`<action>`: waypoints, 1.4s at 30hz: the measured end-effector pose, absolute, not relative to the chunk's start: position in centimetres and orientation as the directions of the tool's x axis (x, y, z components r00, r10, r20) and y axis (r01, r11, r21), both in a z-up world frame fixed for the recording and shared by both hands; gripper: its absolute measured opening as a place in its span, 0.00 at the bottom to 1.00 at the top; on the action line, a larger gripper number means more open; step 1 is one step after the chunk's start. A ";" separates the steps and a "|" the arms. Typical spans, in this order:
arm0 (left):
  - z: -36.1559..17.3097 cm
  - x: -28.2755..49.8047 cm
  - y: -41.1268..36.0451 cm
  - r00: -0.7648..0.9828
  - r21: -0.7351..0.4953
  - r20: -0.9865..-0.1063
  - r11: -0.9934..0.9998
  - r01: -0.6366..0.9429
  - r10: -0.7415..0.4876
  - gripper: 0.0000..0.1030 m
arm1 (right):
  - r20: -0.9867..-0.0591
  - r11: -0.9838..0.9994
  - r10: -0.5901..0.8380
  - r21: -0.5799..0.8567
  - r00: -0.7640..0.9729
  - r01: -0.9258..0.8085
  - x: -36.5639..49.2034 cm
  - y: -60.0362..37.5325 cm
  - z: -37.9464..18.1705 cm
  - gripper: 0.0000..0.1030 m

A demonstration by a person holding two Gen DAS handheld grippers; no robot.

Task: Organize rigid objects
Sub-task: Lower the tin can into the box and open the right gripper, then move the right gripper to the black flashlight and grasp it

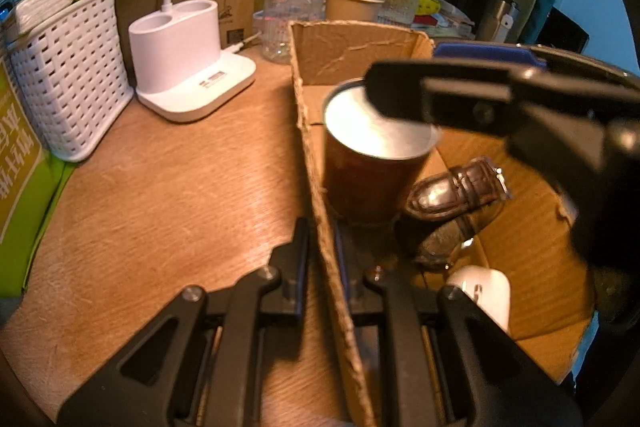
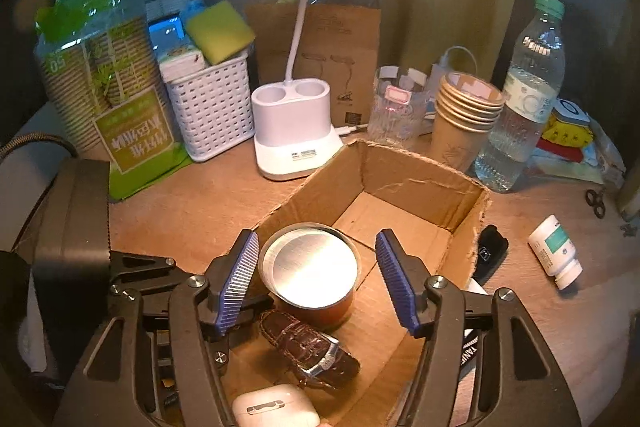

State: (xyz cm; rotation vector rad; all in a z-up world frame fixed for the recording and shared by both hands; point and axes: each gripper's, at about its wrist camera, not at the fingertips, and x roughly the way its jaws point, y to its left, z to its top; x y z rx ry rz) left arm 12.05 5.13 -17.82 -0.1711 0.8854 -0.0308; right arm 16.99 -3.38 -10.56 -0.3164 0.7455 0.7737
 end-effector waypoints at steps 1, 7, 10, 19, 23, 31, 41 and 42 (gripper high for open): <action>-17.8 12.0 5.1 0.634 -0.162 -0.767 0.986 -0.044 -0.098 0.13 | -0.702 0.692 0.518 0.009 0.489 -0.721 17.0 -3.7 -10.4 0.63; -17.8 12.0 5.1 0.634 -0.161 -0.768 0.986 -0.044 -0.097 0.13 | -0.677 0.719 0.527 0.033 0.514 -0.694 17.0 -5.5 -9.6 0.63; -17.8 12.0 5.1 0.634 -0.161 -0.767 0.986 -0.044 -0.097 0.13 | -0.673 0.724 0.526 0.034 0.521 -0.688 16.8 -6.1 -9.5 0.63; -17.7 11.9 5.0 0.634 -0.162 -0.767 0.986 -0.045 -0.097 0.13 | -0.651 0.758 0.517 0.047 0.556 -0.651 16.6 -8.4 -9.1 0.63; -17.7 11.9 5.0 0.634 -0.162 -0.767 0.986 -0.045 -0.097 0.13 | -0.642 0.782 0.503 0.053 0.578 -0.621 16.8 -9.8 -8.9 0.63; -17.7 11.9 5.0 0.634 -0.162 -0.767 0.986 -0.045 -0.097 0.13 | -0.641 0.817 0.470 0.056 0.607 -0.574 17.5 -11.9 -9.0 0.63; -17.7 11.9 5.0 0.634 -0.162 -0.767 0.986 -0.045 -0.097 0.13 | -0.655 0.859 0.421 0.065 0.628 -0.508 18.7 -14.5 -9.9 0.63; -17.7 11.9 5.0 0.634 -0.162 -0.767 0.986 -0.045 -0.097 0.13 | -0.656 0.861 0.418 0.066 0.629 -0.504 18.8 -14.6 -10.0 0.63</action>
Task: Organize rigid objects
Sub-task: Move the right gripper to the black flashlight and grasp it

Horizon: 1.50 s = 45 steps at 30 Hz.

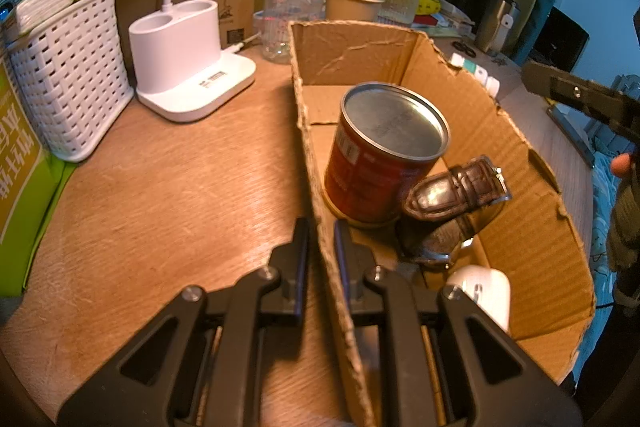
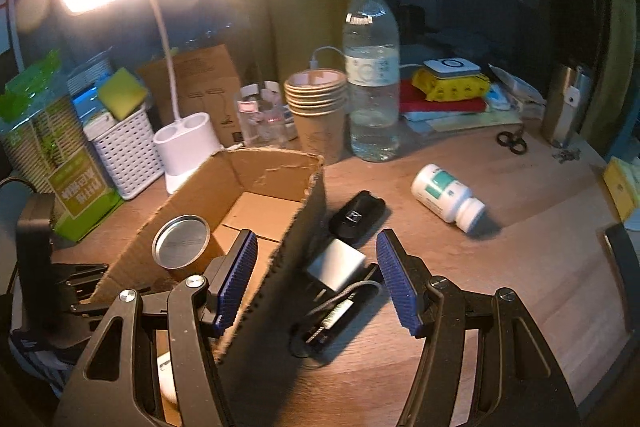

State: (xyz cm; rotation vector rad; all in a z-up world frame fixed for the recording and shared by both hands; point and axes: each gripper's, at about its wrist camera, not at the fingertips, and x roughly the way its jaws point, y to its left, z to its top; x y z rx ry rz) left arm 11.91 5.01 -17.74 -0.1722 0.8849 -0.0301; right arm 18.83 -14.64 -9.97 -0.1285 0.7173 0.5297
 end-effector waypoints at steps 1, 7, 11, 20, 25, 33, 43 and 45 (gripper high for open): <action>-17.7 11.9 5.0 0.634 -0.162 -0.767 0.986 -0.045 -0.097 0.13 | -0.657 0.863 0.415 0.065 0.629 -0.501 18.9 -14.8 -10.1 0.63; -17.7 11.9 5.0 0.634 -0.162 -0.767 0.986 -0.045 -0.097 0.13 | -0.680 0.879 0.378 0.051 0.627 -0.474 19.4 -15.5 -11.3 0.63; -17.7 11.9 5.0 0.634 -0.162 -0.767 0.986 -0.045 -0.097 0.13 | -0.705 0.888 0.350 0.040 0.617 -0.459 19.9 -15.7 -12.6 0.63; -17.7 11.9 5.0 0.634 -0.162 -0.767 0.986 -0.045 -0.097 0.13 | -0.741 0.898 0.304 0.015 0.598 -0.439 20.6 -15.9 -14.5 0.63; -17.7 11.9 5.0 0.634 -0.162 -0.767 0.986 -0.045 -0.097 0.13 | -0.754 0.894 0.291 -0.005 0.589 -0.447 20.5 -15.3 -15.1 0.63; -17.7 11.9 5.0 0.634 -0.162 -0.767 0.986 -0.045 -0.097 0.13 | -0.779 0.888 0.249 -0.054 0.575 -0.457 20.4 -14.5 -16.5 0.63; -17.7 11.9 5.0 0.634 -0.162 -0.767 0.986 -0.045 -0.097 0.13 | -0.791 0.894 0.207 -0.087 0.576 -0.440 20.5 -15.0 -17.0 0.63; -17.7 11.9 5.0 0.634 -0.161 -0.768 0.986 -0.045 -0.097 0.13 | -0.793 0.898 0.188 -0.100 0.579 -0.428 20.7 -15.1 -17.3 0.63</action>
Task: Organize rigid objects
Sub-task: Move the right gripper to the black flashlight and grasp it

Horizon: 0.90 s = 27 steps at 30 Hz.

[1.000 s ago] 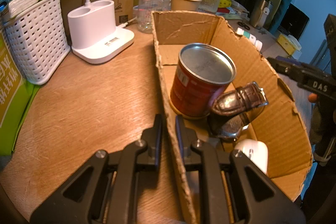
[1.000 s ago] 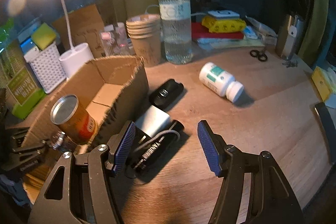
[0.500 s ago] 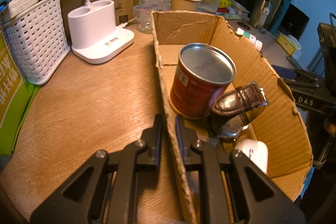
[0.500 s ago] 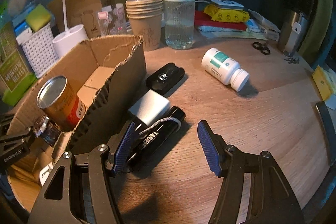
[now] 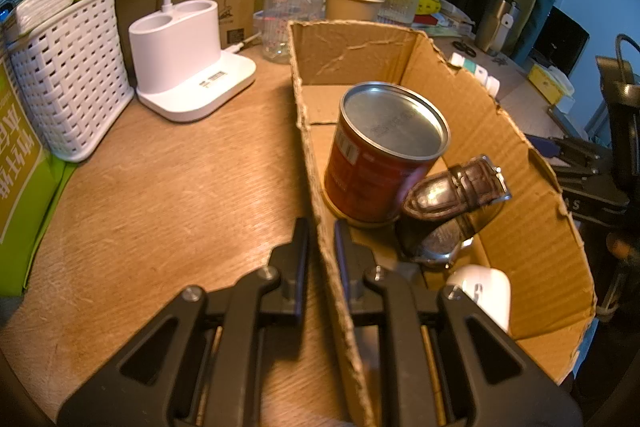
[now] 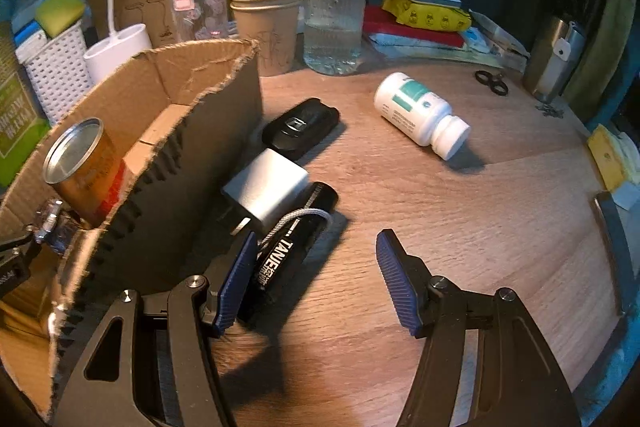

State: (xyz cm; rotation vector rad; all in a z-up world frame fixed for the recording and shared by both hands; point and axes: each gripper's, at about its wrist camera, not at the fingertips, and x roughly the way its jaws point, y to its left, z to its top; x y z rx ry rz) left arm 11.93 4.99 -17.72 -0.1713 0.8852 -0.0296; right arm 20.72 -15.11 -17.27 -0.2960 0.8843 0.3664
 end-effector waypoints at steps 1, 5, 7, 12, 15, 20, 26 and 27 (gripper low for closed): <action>-17.7 11.9 5.0 0.634 -0.161 -0.768 0.986 -0.045 -0.096 0.13 | -0.795 0.900 0.182 -0.102 0.578 -0.423 20.8 -15.1 -17.4 0.63; -17.7 11.9 5.0 0.634 -0.161 -0.767 0.986 -0.045 -0.097 0.13 | -0.793 0.893 0.179 -0.118 0.582 -0.435 20.7 -14.4 -18.0 0.62; -17.7 11.9 5.0 0.634 -0.162 -0.768 0.986 -0.045 -0.097 0.13 | -0.788 0.887 0.185 -0.123 0.587 -0.445 20.6 -14.1 -18.1 0.57; -17.7 11.9 5.0 0.634 -0.161 -0.768 0.986 -0.045 -0.097 0.13 | -0.787 0.878 0.217 -0.101 0.578 -0.468 20.5 -13.9 -18.0 0.39; -17.7 11.9 5.0 0.634 -0.161 -0.768 0.986 -0.045 -0.097 0.13 | -0.787 0.877 0.229 -0.089 0.573 -0.472 20.5 -14.0 -18.0 0.30; -17.7 11.9 5.0 0.634 -0.162 -0.768 0.986 -0.045 -0.097 0.13 | -0.784 0.884 0.251 -0.054 0.568 -0.465 20.7 -14.8 -17.7 0.23; -17.7 11.9 5.0 0.634 -0.161 -0.768 0.986 -0.045 -0.097 0.13 | -0.774 0.881 0.272 -0.040 0.572 -0.472 20.5 -15.2 -17.0 0.22; -17.7 11.9 5.0 0.634 -0.161 -0.768 0.986 -0.045 -0.097 0.13 | -0.772 0.881 0.273 -0.039 0.574 -0.471 20.4 -15.2 -16.9 0.22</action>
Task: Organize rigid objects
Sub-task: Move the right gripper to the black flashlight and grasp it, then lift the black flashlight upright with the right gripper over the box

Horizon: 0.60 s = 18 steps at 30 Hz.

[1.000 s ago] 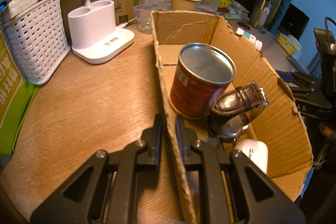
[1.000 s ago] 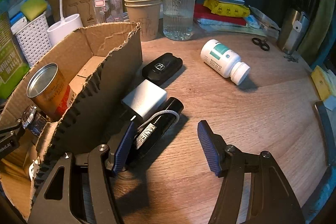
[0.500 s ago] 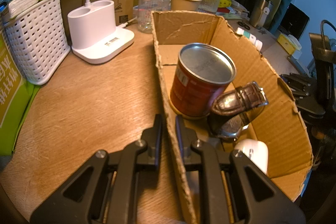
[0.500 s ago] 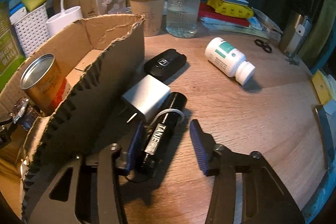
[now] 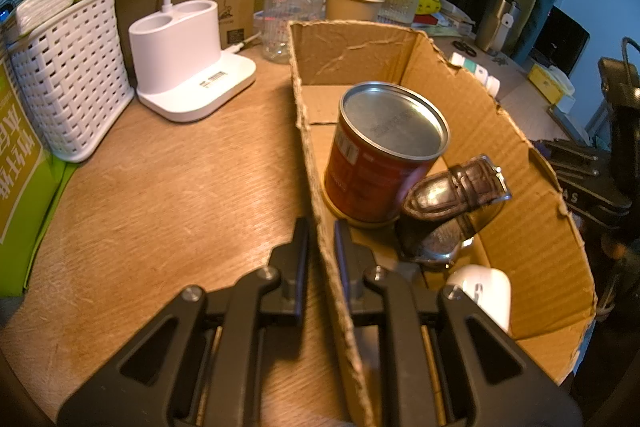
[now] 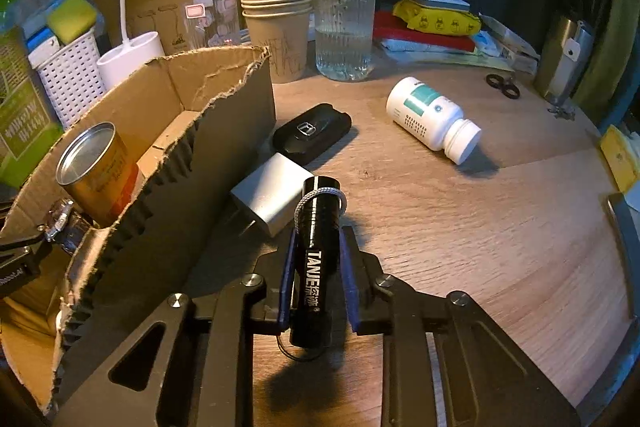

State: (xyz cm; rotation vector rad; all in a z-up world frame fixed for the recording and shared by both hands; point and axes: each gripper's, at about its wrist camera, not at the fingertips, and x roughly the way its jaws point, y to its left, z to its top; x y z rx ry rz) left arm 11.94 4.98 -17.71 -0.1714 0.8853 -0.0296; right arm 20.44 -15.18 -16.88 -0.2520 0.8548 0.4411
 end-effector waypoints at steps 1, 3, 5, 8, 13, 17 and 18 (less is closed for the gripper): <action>-17.7 11.9 5.0 0.634 -0.161 -0.768 0.986 -0.045 -0.097 0.13 | -0.771 0.881 0.274 -0.039 0.575 -0.471 20.4 -15.2 -16.8 0.22; -17.7 11.9 5.0 0.634 -0.161 -0.768 0.986 -0.045 -0.097 0.13 | -0.766 0.881 0.277 -0.039 0.581 -0.471 20.2 -15.2 -16.4 0.22; -17.7 11.9 5.0 0.633 -0.161 -0.768 0.986 -0.045 -0.097 0.13 | -0.760 0.882 0.279 -0.038 0.587 -0.469 20.1 -15.3 -16.0 0.22; -17.7 11.9 5.0 0.634 -0.161 -0.768 0.986 -0.045 -0.097 0.13 | -0.747 0.882 0.287 -0.039 0.600 -0.469 19.7 -15.4 -15.2 0.22; -17.7 11.9 5.0 0.634 -0.161 -0.768 0.986 -0.045 -0.096 0.13 | -0.728 0.879 0.301 -0.039 0.616 -0.476 19.3 -15.3 -14.1 0.21; -17.7 11.9 5.0 0.634 -0.161 -0.768 0.986 -0.045 -0.096 0.14 | -0.711 0.878 0.312 -0.038 0.630 -0.477 19.0 -15.4 -13.3 0.21; -17.7 11.9 5.0 0.634 -0.161 -0.768 0.986 -0.045 -0.096 0.14 | -0.708 0.878 0.314 -0.036 0.632 -0.477 18.9 -15.4 -13.1 0.21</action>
